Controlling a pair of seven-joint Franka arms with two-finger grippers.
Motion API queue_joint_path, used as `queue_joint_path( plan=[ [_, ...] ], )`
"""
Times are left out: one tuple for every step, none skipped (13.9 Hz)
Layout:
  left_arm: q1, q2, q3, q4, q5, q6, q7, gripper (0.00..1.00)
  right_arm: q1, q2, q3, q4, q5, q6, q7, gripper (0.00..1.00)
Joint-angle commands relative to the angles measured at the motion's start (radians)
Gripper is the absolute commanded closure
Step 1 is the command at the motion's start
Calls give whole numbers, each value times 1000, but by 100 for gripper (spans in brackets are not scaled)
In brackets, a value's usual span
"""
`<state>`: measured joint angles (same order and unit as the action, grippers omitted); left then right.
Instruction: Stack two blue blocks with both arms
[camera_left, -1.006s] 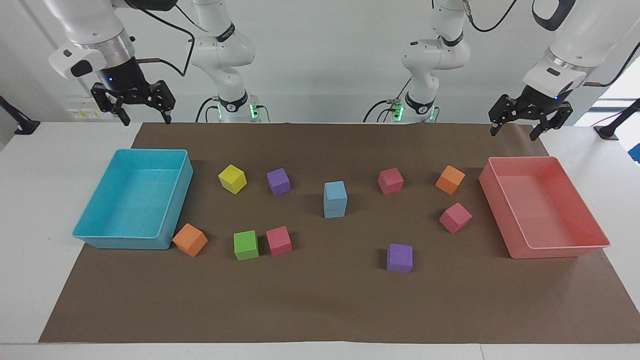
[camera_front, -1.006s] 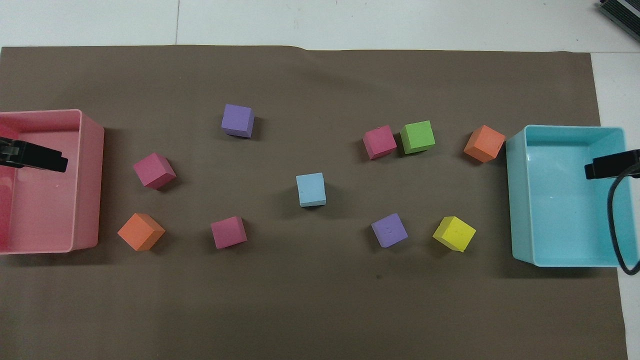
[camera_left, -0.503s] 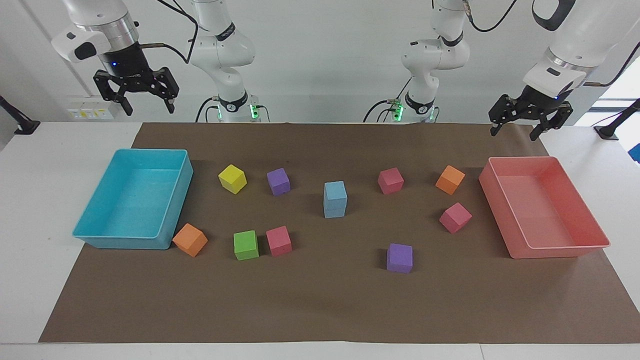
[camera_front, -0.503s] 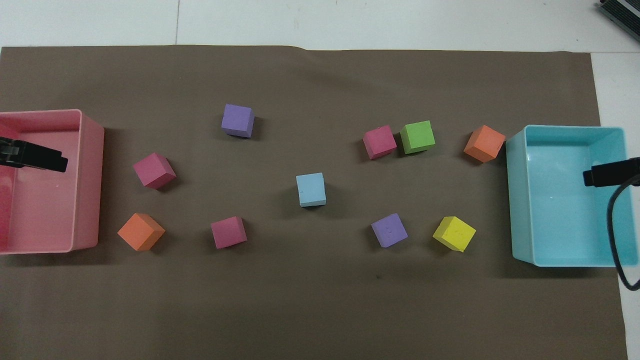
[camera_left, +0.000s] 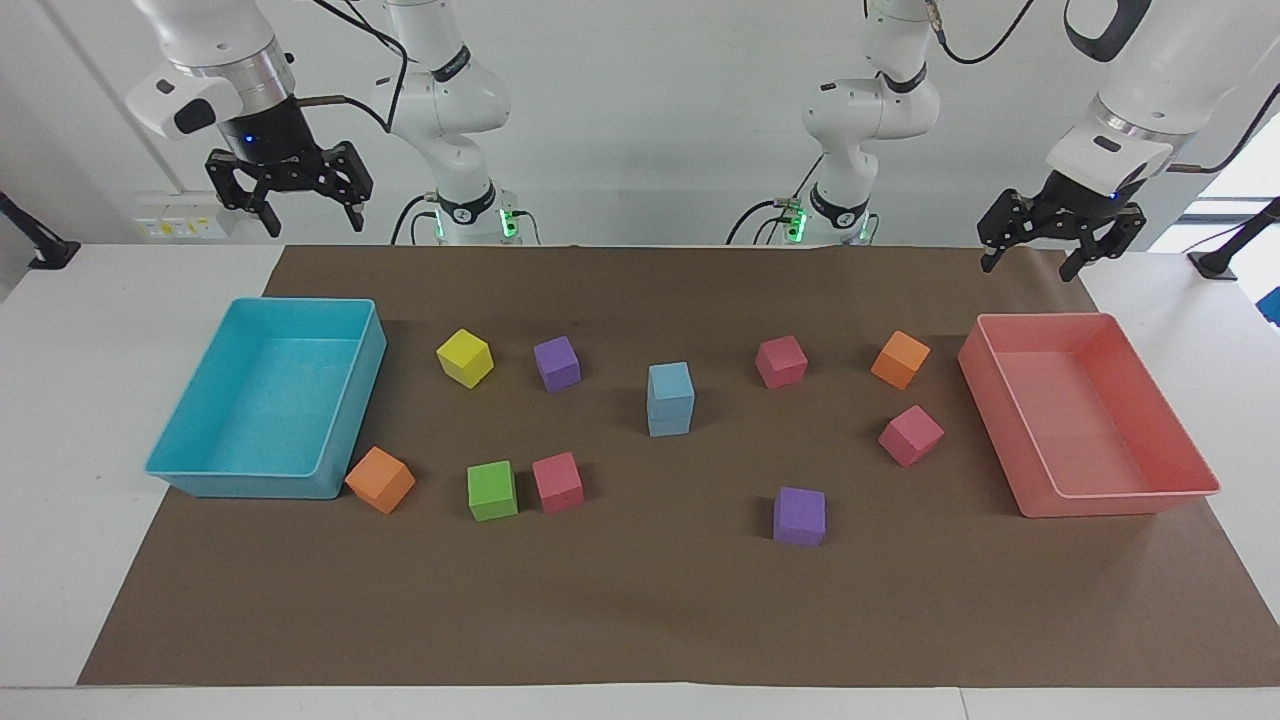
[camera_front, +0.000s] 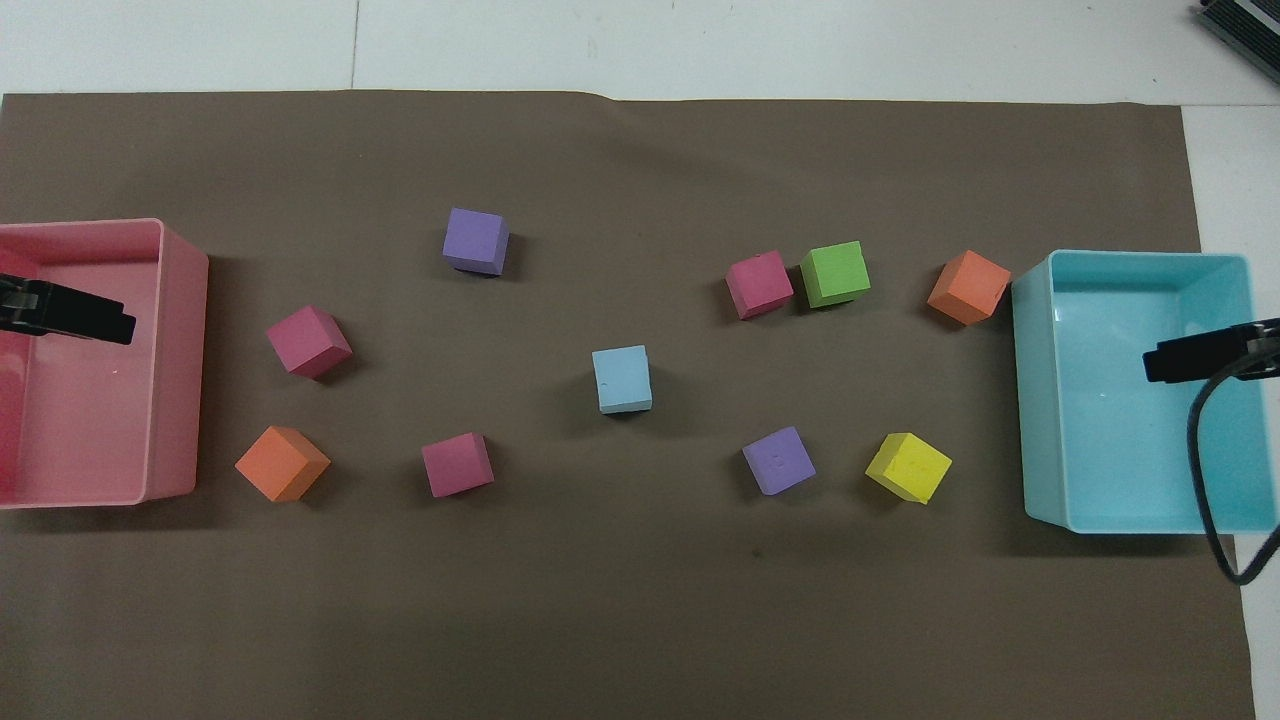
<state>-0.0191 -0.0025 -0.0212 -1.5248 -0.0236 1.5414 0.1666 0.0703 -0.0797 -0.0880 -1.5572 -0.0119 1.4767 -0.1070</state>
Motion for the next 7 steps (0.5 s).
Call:
queue_joint_path(
  plan=[
    [4, -30, -6, -38, 17, 26, -9, 0, -6, -18, 7, -26, -33, -36, 1, 0],
    [4, -30, -6, -38, 17, 26, -10, 0, -6, -19, 7, -26, -36, -33, 0, 0],
    [4, -28, -6, -37, 17, 26, -10, 0, -6, -19, 7, -26, -43, -24, 0, 0],
    [4, -28, -6, -38, 17, 26, -10, 0, -3, -19, 8, -27, -51, -18, 0, 0],
    [4, -28, -6, -37, 17, 28, -10, 0, -4, -19, 8, -27, -54, -16, 0, 0],
    [4, -28, -6, -37, 17, 28, -10, 0, -3, -19, 8, -32, -54, -16, 1, 0],
    [4, -28, -6, -37, 17, 28, -10, 0, -4, -20, 8, -32, -54, -16, 1, 0]
  ],
)
